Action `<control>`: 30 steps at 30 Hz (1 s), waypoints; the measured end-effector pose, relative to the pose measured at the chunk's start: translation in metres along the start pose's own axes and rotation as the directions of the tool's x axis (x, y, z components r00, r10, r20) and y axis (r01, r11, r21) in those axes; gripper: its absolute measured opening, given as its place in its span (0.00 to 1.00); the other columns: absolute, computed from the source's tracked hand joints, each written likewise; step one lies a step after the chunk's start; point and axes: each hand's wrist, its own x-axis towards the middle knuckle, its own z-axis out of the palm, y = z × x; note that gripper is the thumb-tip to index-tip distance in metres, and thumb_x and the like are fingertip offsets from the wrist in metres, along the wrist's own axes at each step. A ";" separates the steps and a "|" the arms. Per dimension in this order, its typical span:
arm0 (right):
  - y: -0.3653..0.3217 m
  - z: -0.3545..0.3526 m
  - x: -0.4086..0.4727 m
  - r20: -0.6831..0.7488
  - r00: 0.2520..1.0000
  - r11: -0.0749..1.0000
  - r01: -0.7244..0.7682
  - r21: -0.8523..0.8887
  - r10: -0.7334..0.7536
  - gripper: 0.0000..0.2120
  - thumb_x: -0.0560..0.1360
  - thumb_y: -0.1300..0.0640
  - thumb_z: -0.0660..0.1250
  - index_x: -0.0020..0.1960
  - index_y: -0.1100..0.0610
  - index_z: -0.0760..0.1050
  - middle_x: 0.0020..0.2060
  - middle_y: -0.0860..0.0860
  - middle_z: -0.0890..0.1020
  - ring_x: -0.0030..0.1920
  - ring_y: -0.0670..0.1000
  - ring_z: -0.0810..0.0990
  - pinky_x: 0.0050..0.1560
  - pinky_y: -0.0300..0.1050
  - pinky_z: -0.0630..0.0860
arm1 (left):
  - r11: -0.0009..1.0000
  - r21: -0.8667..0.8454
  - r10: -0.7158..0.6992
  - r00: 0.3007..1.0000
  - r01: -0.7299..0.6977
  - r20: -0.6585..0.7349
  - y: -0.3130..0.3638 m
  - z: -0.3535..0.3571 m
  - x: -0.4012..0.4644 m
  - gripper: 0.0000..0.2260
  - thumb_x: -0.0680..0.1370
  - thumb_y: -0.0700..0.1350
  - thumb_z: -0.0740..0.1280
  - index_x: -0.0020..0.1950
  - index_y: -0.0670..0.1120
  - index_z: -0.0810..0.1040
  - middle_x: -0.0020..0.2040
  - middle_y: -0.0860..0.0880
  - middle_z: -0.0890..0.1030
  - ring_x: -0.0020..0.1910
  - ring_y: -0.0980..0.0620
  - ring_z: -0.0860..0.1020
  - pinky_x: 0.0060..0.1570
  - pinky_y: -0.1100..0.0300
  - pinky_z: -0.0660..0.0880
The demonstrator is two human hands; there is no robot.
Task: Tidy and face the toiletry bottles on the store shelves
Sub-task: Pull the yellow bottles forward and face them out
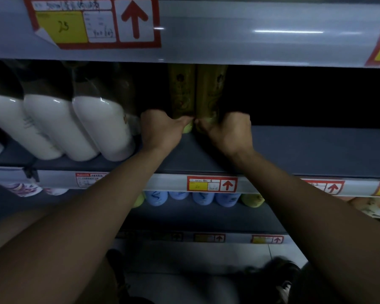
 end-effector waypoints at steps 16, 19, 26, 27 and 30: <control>-0.005 -0.002 -0.003 0.003 0.999 0.999 0.041 0.025 -0.041 0.18 0.74 0.49 0.77 0.57 0.61 0.82 0.52 0.60 0.86 0.51 0.60 0.84 0.48 0.52 0.82 | 0.992 0.109 0.062 0.998 -0.061 -0.006 -0.004 -0.015 -0.007 0.21 0.67 0.57 0.82 0.33 0.44 0.77 0.32 0.48 0.79 0.34 0.49 0.80 0.31 0.56 0.73; -0.001 -0.005 -0.004 0.052 0.996 0.997 0.075 -0.025 -0.074 0.17 0.74 0.50 0.77 0.55 0.61 0.82 0.51 0.59 0.86 0.51 0.60 0.84 0.43 0.43 0.75 | 0.994 0.098 0.053 0.998 -0.056 0.035 -0.009 -0.017 -0.007 0.16 0.68 0.52 0.82 0.38 0.47 0.78 0.43 0.44 0.86 0.44 0.46 0.86 0.44 0.48 0.84; 0.010 -0.014 -0.009 0.071 0.996 0.990 0.070 -0.123 -0.061 0.20 0.73 0.46 0.73 0.57 0.60 0.79 0.52 0.61 0.84 0.53 0.63 0.83 0.51 0.56 0.82 | 0.989 0.077 0.123 0.992 -0.125 0.034 -0.007 -0.034 -0.022 0.21 0.72 0.46 0.80 0.60 0.40 0.79 0.56 0.46 0.86 0.54 0.48 0.84 0.55 0.47 0.82; 0.009 -0.017 -0.011 0.075 0.996 0.990 0.060 -0.130 -0.051 0.21 0.73 0.46 0.72 0.58 0.60 0.79 0.53 0.61 0.83 0.54 0.63 0.82 0.52 0.57 0.81 | 0.985 0.080 0.149 0.989 -0.150 0.020 -0.007 -0.037 -0.026 0.20 0.72 0.45 0.80 0.59 0.41 0.79 0.55 0.46 0.86 0.54 0.48 0.84 0.54 0.48 0.82; 0.008 -0.026 -0.015 0.072 0.995 0.989 0.077 -0.124 -0.069 0.23 0.73 0.43 0.68 0.60 0.58 0.80 0.54 0.60 0.84 0.55 0.62 0.83 0.54 0.56 0.81 | 0.972 0.019 0.234 0.972 -0.234 0.013 -0.003 -0.047 -0.039 0.15 0.72 0.41 0.79 0.56 0.45 0.79 0.52 0.49 0.85 0.47 0.52 0.84 0.49 0.49 0.83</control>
